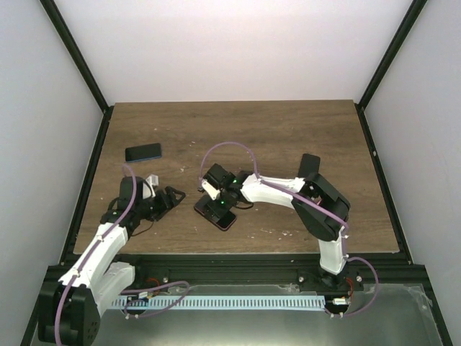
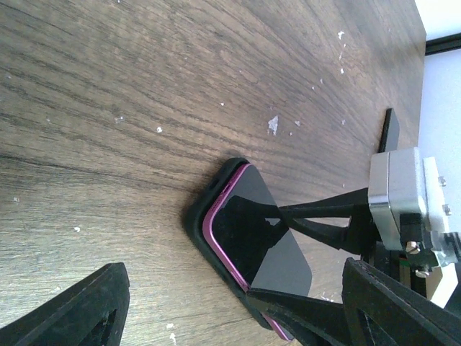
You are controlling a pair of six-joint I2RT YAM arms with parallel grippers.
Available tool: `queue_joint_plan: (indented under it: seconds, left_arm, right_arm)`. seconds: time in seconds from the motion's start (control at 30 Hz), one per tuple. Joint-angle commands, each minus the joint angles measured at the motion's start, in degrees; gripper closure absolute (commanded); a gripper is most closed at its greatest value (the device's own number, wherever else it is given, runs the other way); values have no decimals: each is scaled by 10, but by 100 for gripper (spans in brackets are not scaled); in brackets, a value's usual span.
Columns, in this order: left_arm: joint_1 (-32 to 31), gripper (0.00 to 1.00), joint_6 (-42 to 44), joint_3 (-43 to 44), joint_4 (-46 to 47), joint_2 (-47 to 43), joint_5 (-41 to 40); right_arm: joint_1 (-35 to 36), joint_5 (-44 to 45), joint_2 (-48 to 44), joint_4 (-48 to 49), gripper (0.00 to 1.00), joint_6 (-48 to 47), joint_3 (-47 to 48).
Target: Put the phone into the phone case
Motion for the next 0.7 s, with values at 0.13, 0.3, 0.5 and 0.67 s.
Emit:
queue_joint_plan:
  seconds: [0.13,0.3,0.5,0.67]
  left_arm:
    - [3,18,-1,-11,21,11,14]
    - [3,19,-2,-13,26,14,15]
    - [3,19,-4,-19,34,18,15]
    - [3,21,-8,-30,52,35,21]
  right_arm:
    - [7,7,4,-34,39,-3,33]
    - [9,3,4,-45,39,-4,40]
    - [11,4,19,-57,39,1,61]
    - [12,24,44,-74,39,20,83]
